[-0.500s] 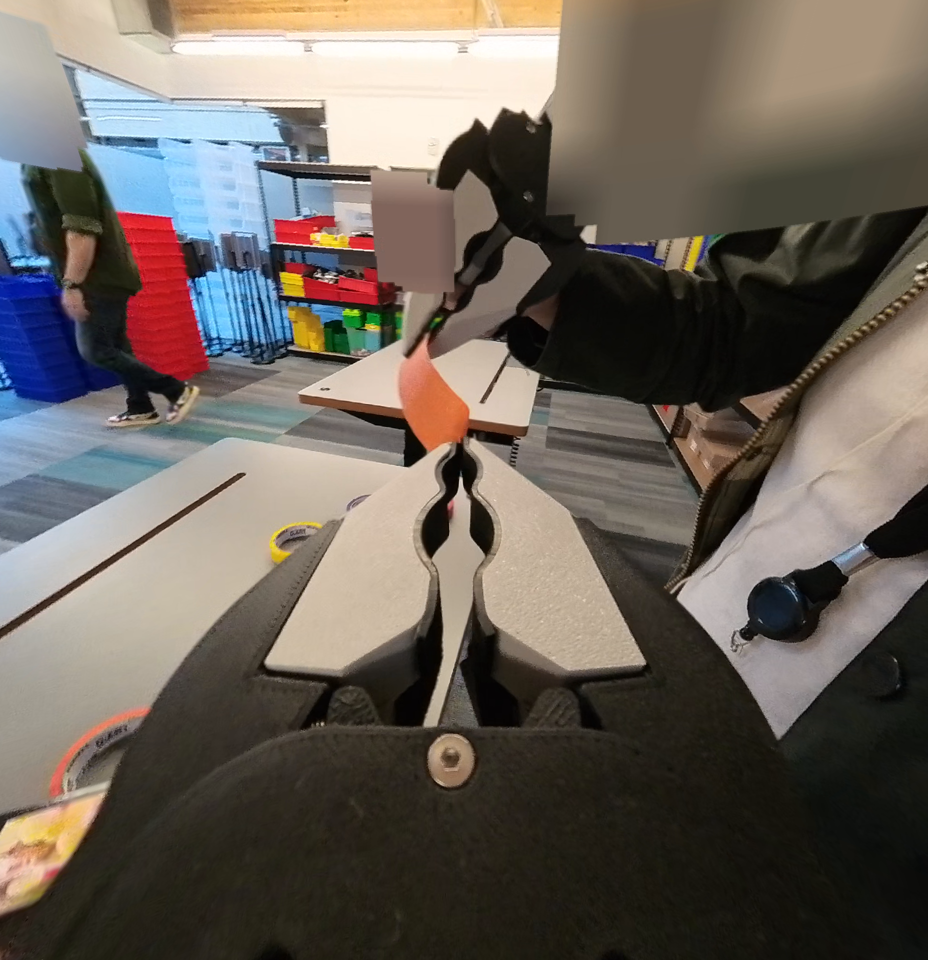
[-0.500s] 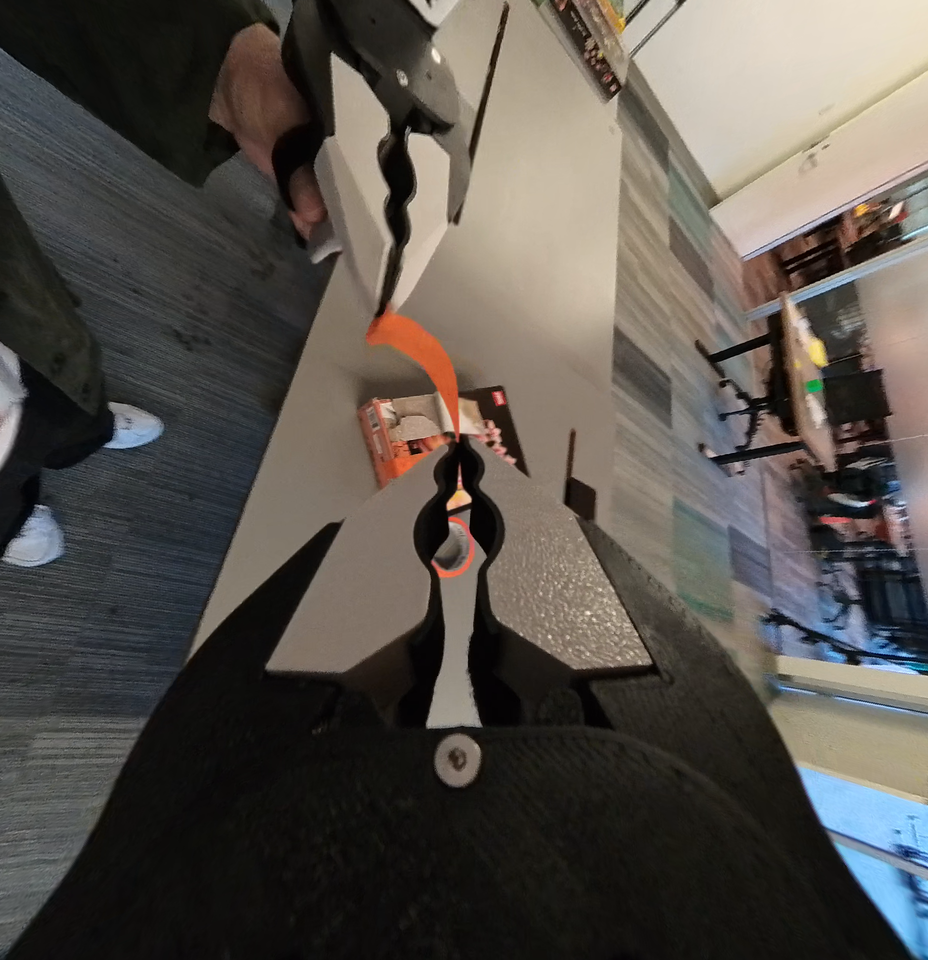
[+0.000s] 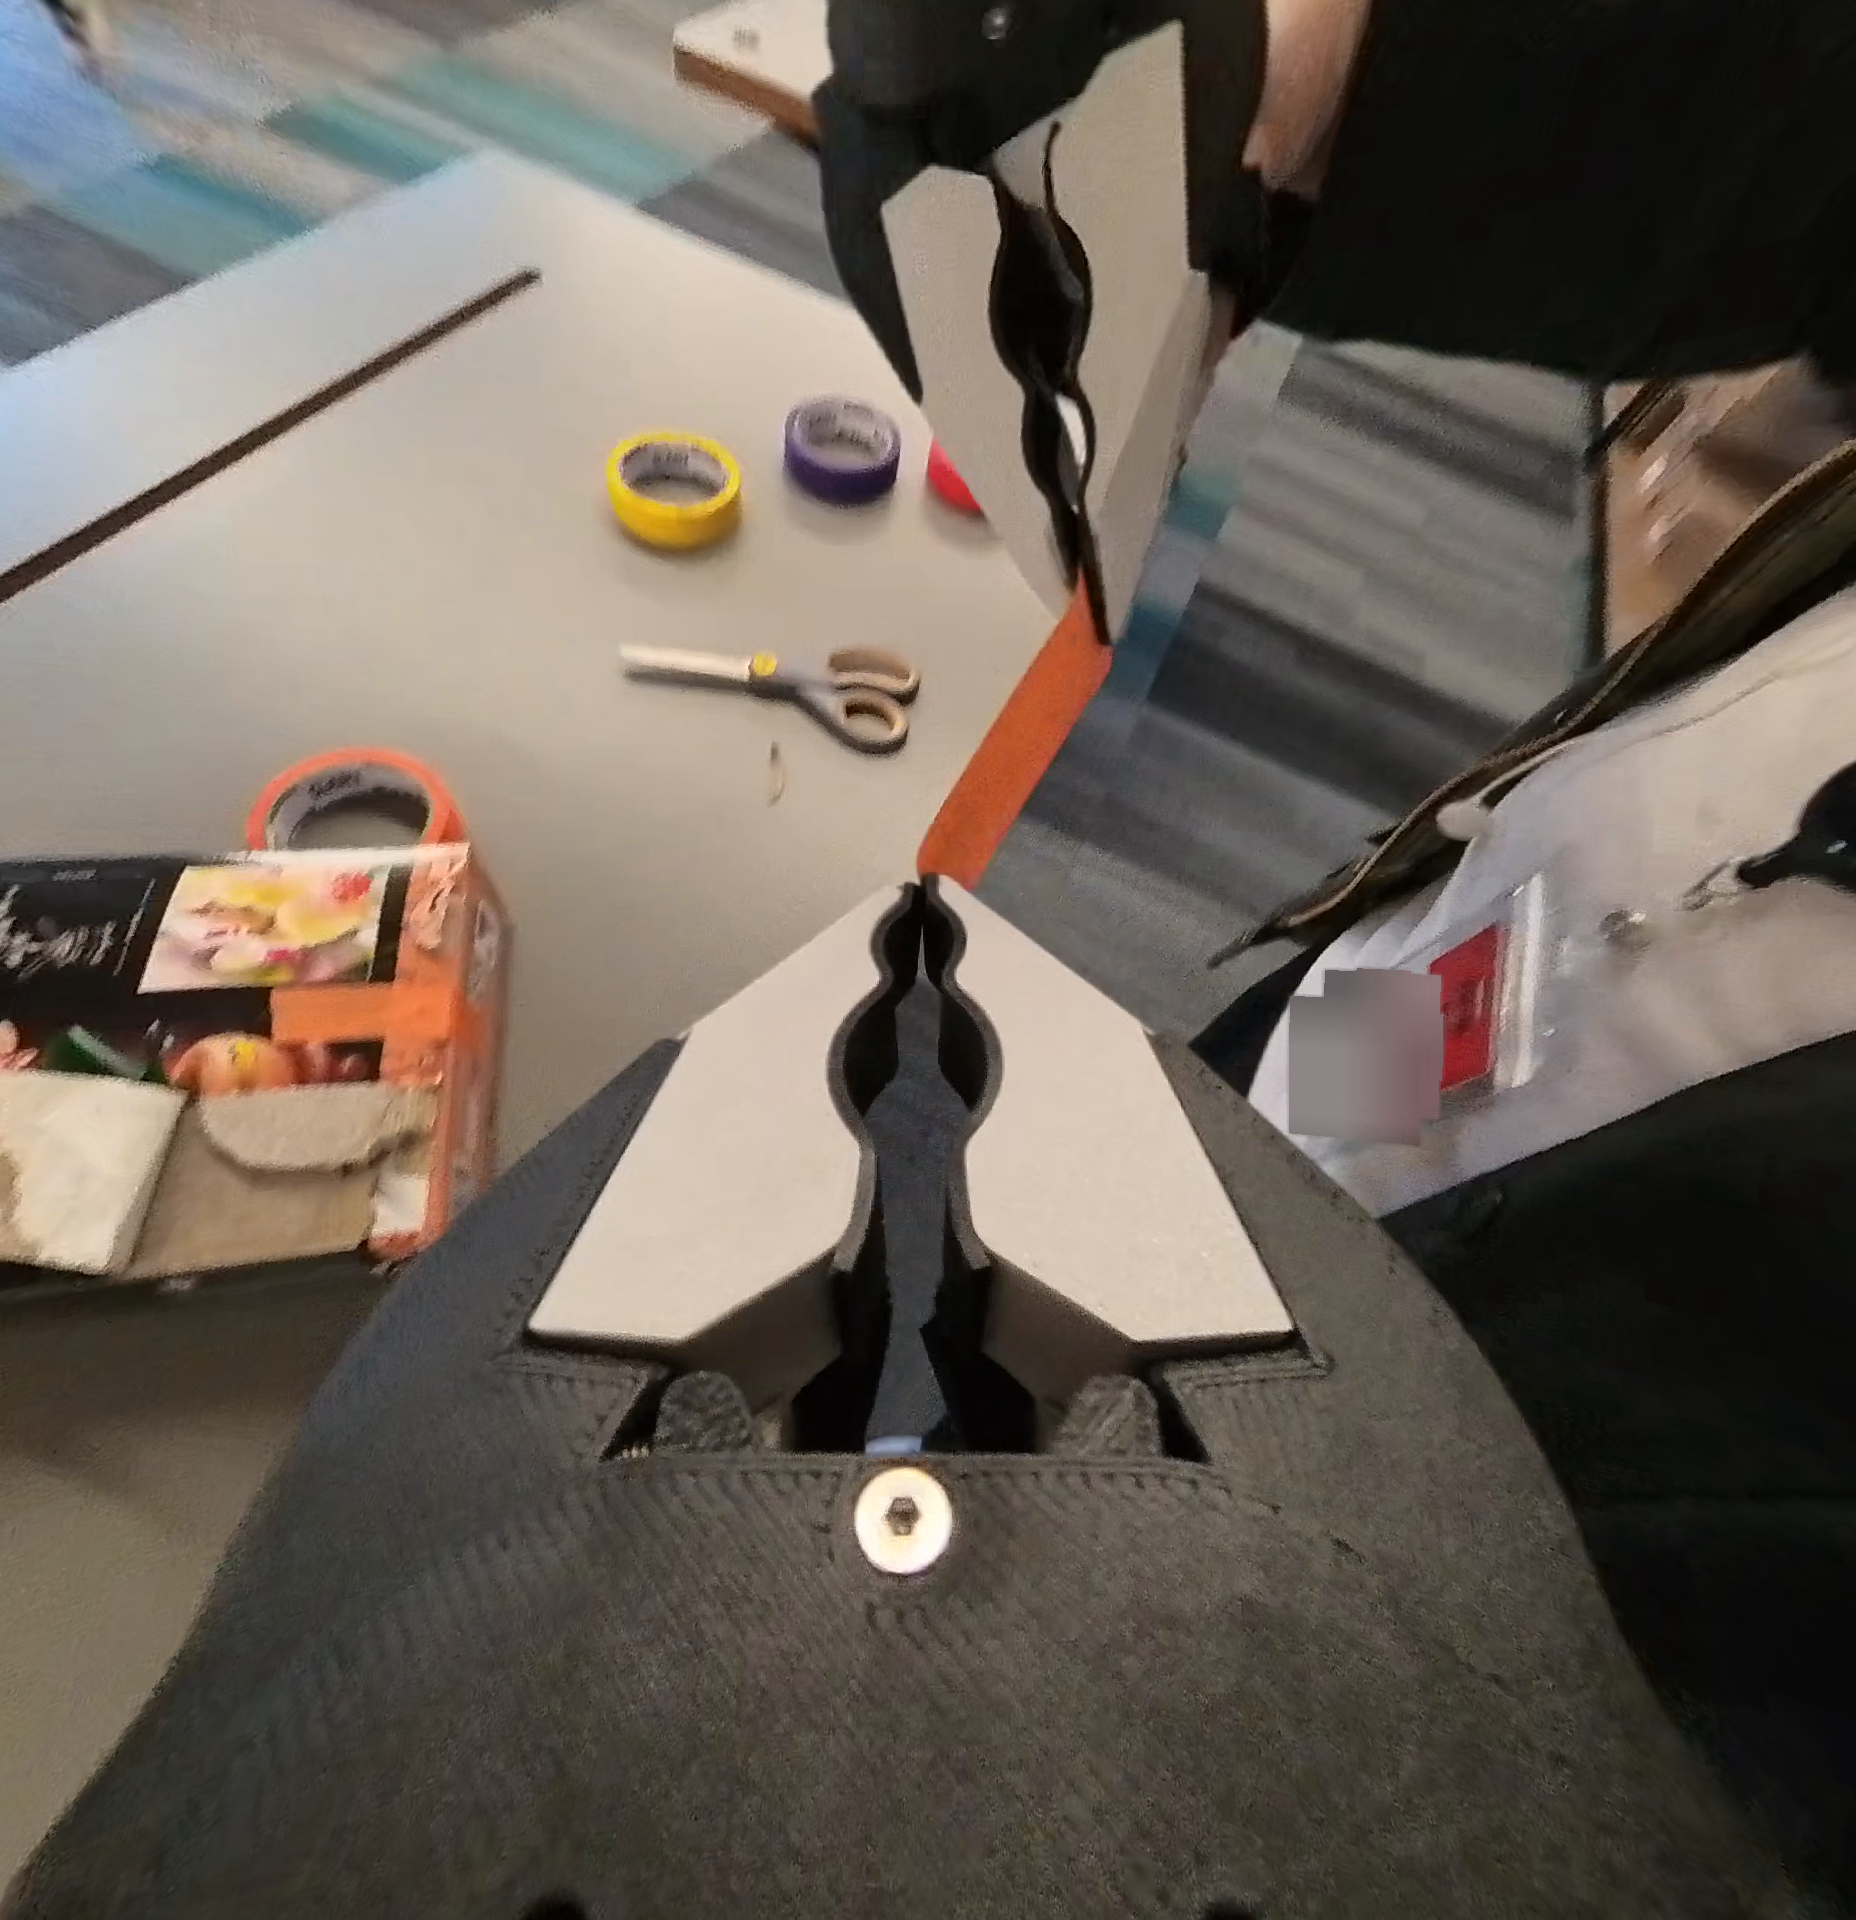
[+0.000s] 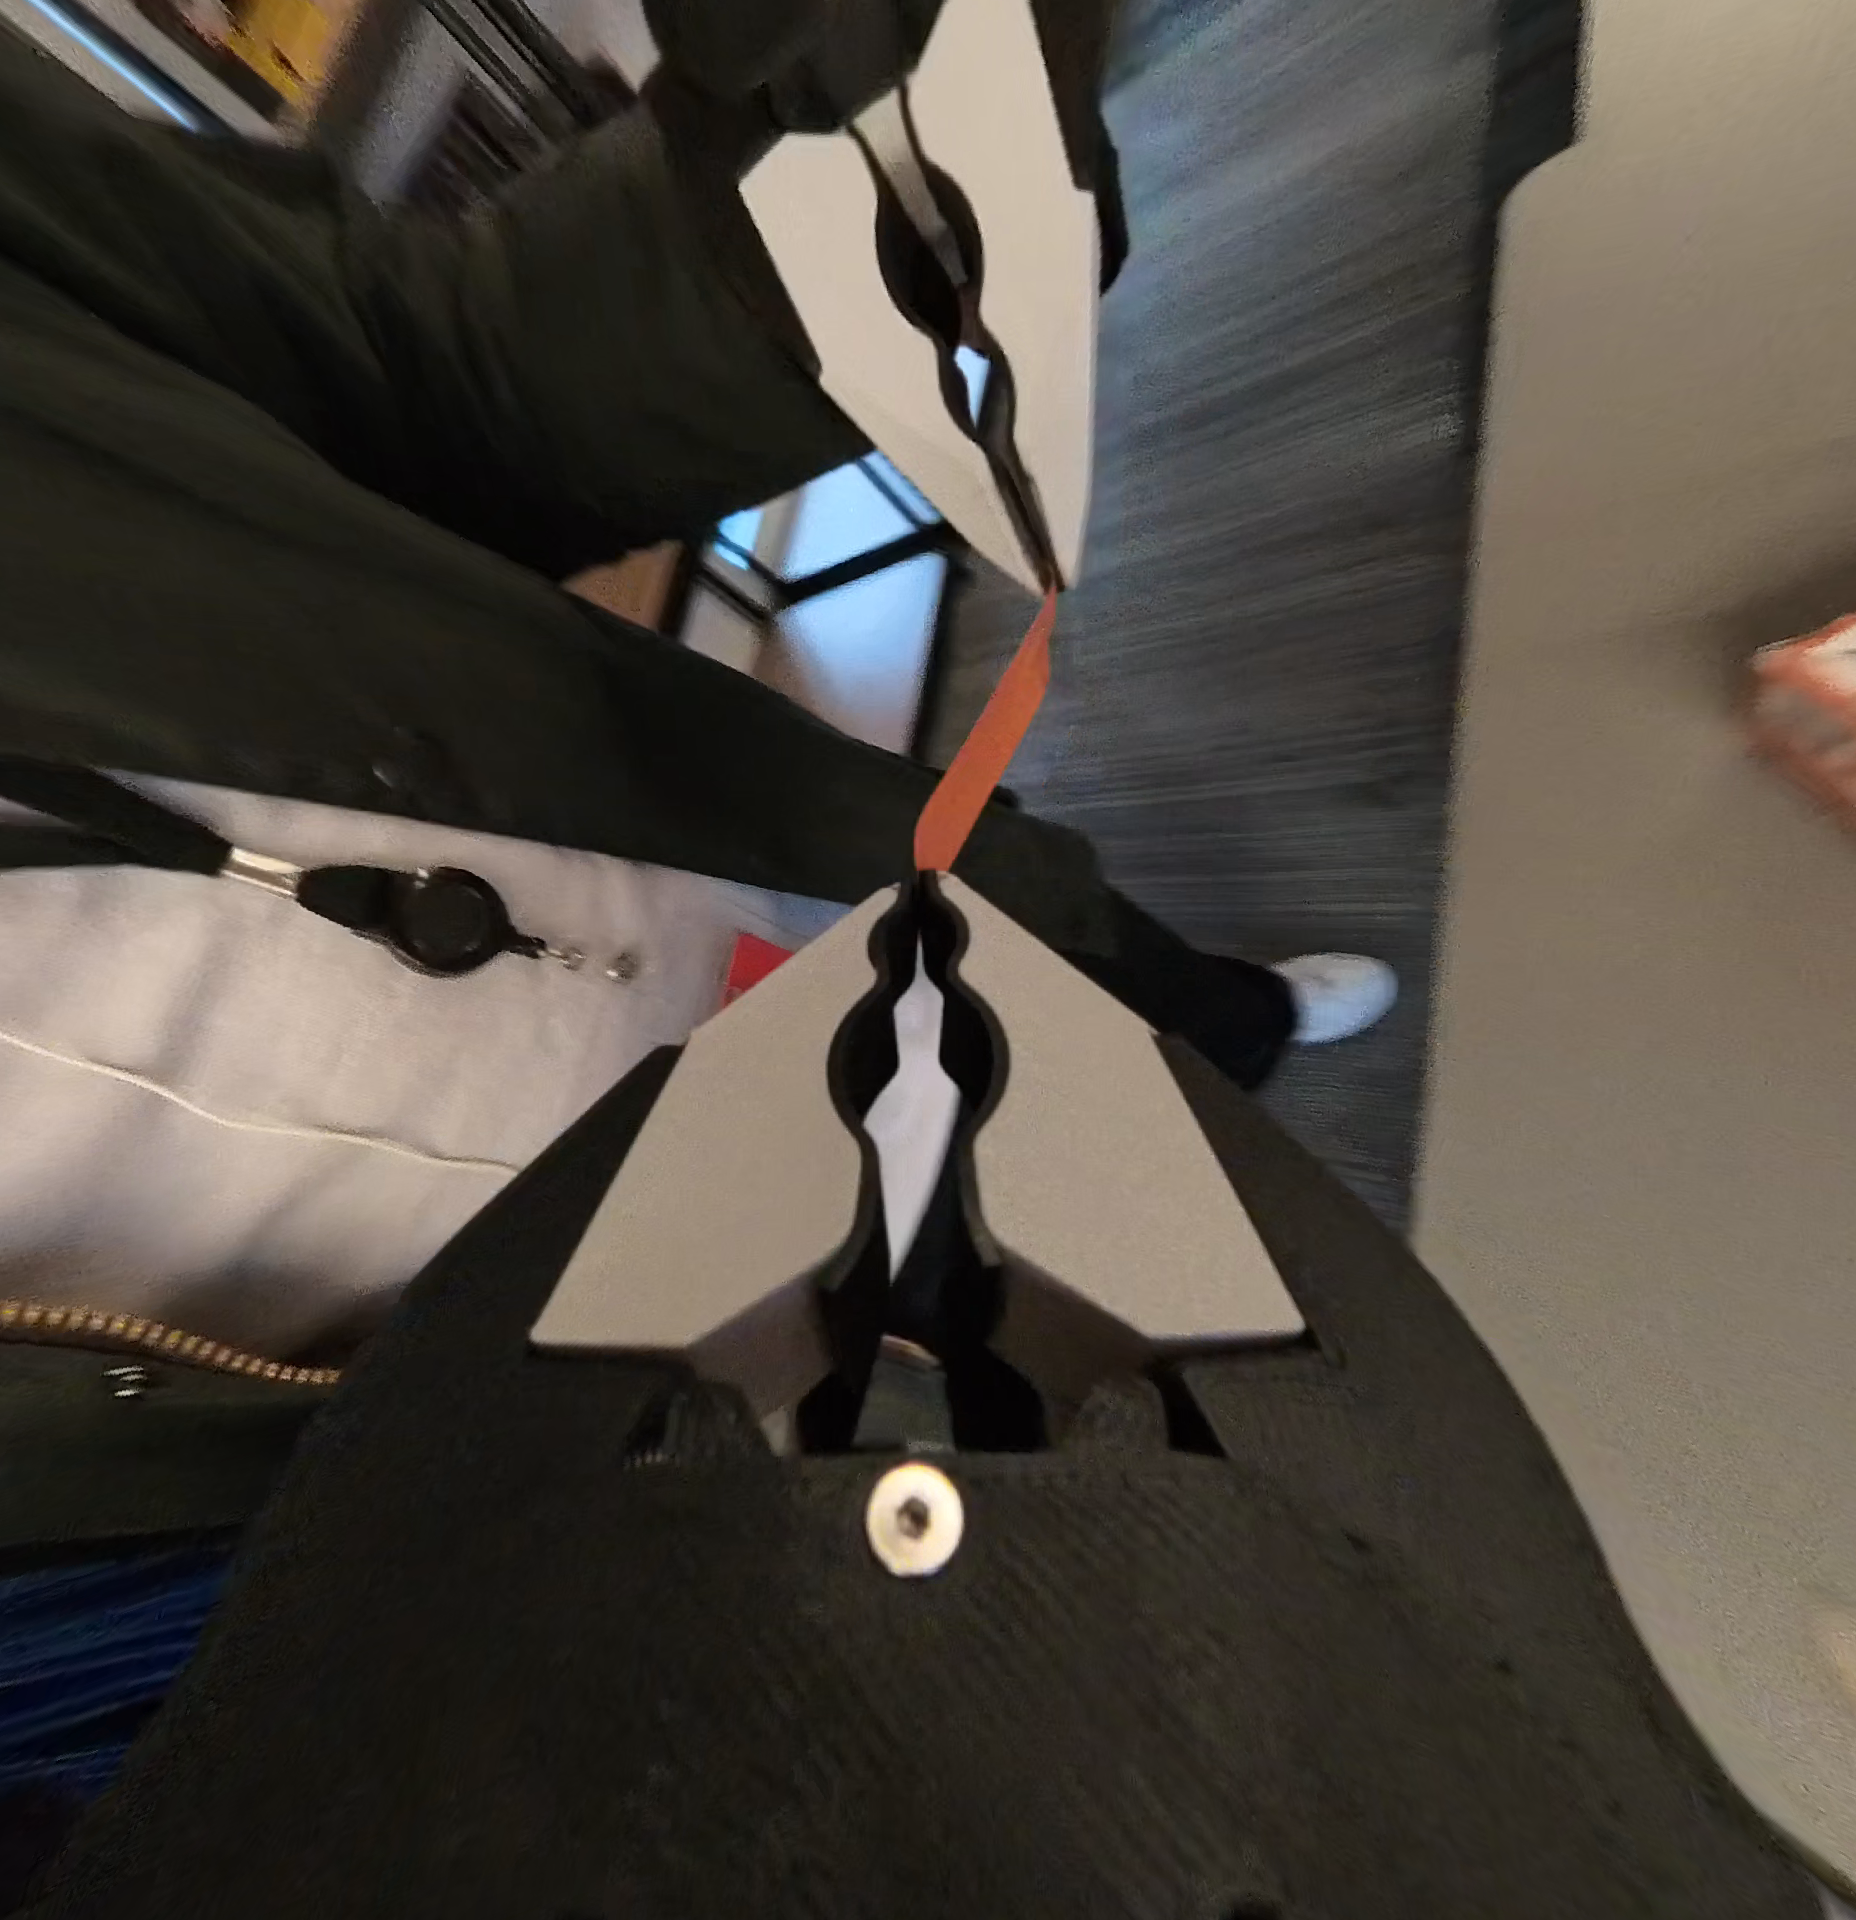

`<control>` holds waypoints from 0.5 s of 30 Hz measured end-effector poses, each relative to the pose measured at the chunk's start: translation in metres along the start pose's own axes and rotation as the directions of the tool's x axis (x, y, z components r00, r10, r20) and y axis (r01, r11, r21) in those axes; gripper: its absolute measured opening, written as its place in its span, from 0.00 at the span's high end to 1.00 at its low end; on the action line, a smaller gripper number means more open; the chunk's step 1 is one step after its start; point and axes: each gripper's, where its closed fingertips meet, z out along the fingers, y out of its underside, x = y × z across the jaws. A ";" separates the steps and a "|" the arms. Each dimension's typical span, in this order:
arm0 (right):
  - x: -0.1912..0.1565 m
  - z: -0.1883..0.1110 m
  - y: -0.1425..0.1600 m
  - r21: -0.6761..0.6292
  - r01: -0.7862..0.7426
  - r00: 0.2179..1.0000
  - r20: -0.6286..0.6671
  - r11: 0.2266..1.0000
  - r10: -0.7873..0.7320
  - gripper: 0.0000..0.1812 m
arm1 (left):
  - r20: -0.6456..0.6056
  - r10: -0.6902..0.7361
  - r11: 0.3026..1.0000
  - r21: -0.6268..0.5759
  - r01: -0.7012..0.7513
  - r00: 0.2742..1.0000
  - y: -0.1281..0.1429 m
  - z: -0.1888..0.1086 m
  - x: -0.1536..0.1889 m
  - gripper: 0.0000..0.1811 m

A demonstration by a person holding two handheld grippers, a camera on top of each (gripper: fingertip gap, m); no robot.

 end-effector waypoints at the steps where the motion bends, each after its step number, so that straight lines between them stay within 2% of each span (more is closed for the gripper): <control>1: 0.003 0.005 0.000 0.021 -0.049 0.998 0.045 0.999 0.048 1.00 | 0.012 0.012 0.999 -0.034 -0.011 1.000 0.006 -0.002 -0.002 1.00; 5: 0.011 0.017 -0.007 0.093 -0.156 0.977 0.164 0.983 0.139 1.00 | 0.057 0.054 0.994 -0.098 -0.048 0.997 0.016 -0.012 -0.010 1.00; 7: 0.010 0.017 -0.016 0.135 -0.172 0.967 0.212 0.976 0.141 1.00 | 0.085 0.028 0.998 -0.052 -0.024 0.996 0.010 -0.018 -0.015 1.00; 9: 0.008 0.014 -0.026 0.178 -0.181 0.961 0.241 0.967 0.136 1.00 | 0.043 -0.067 0.997 0.041 0.065 0.997 0.002 -0.028 -0.017 1.00; 11: 0.008 0.012 -0.033 0.193 -0.171 0.964 0.236 0.966 0.123 1.00 | -0.071 -0.193 0.967 0.154 0.202 0.979 -0.007 -0.038 -0.016 0.99; 12: 0.006 0.012 -0.036 0.191 -0.165 0.963 0.243 0.968 0.116 1.00 | -0.103 -0.256 0.941 0.200 0.273 0.961 -0.009 -0.042 -0.020 0.93; 13: 0.002 0.012 -0.035 0.166 -0.158 0.960 0.257 0.973 0.112 1.00 | -0.075 -0.323 0.917 0.219 0.332 0.943 -0.004 -0.045 -0.033 0.84; 15: 0.004 0.009 -0.036 0.158 -0.135 0.971 0.215 0.978 0.099 1.00 | -0.088 -0.388 0.884 0.247 0.398 0.917 0.007 -0.056 -0.045 0.85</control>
